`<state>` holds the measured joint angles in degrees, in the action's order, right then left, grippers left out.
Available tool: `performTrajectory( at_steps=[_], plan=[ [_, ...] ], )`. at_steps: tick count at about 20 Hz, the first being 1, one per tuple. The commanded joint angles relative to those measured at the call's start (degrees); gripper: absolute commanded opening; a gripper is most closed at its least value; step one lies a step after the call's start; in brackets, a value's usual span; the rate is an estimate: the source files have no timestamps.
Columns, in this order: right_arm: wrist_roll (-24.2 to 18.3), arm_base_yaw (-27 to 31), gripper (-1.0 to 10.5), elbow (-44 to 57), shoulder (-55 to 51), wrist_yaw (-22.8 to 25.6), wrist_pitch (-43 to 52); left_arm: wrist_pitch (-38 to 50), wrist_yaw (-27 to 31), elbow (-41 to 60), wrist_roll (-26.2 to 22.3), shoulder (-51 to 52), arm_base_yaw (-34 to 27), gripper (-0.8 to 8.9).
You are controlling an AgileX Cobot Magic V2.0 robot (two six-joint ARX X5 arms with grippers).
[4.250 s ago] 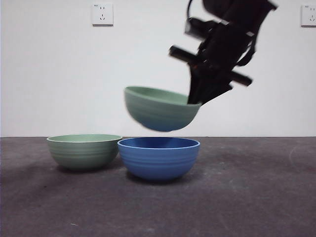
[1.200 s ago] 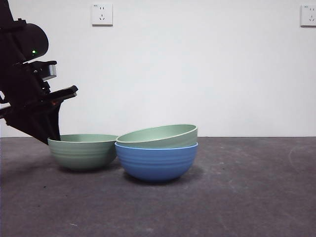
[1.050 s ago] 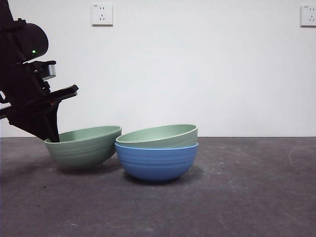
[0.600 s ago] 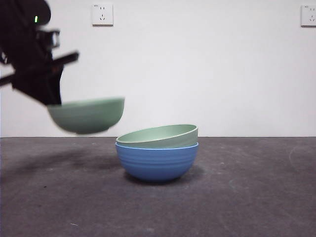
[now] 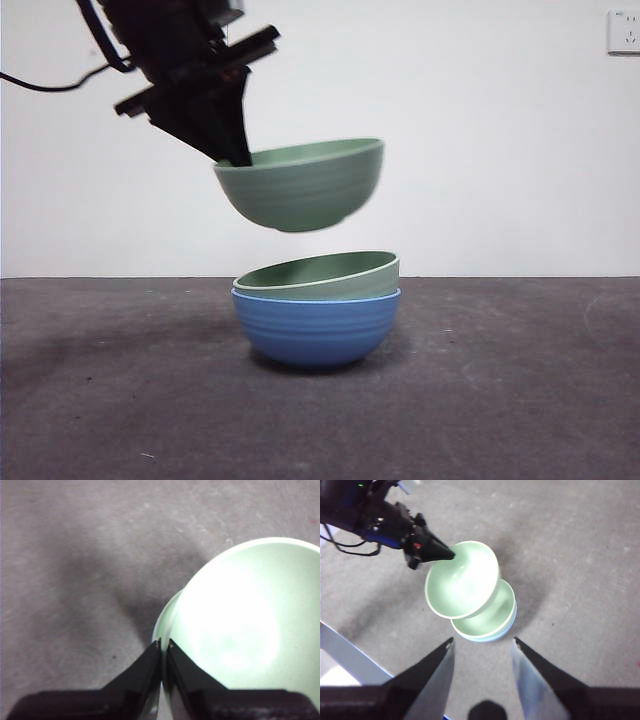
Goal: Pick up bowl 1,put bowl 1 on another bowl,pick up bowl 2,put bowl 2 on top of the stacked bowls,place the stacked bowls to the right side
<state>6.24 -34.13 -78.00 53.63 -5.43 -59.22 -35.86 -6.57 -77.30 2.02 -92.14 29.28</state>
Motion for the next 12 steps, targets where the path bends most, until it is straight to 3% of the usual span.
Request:
performTrajectory(
  at_steps=[1,12],
  plan=[
    [0.31,-0.02,1.9,-0.04,-0.02,0.00,-0.72,0.96,0.35,0.17,1.25,-3.72,0.37,-0.08],
    [0.17,-0.02,1.9,-0.04,0.15,-0.04,-1.75,1.95,0.17,0.17,2.03,-10.12,0.92,0.08]
  ],
)
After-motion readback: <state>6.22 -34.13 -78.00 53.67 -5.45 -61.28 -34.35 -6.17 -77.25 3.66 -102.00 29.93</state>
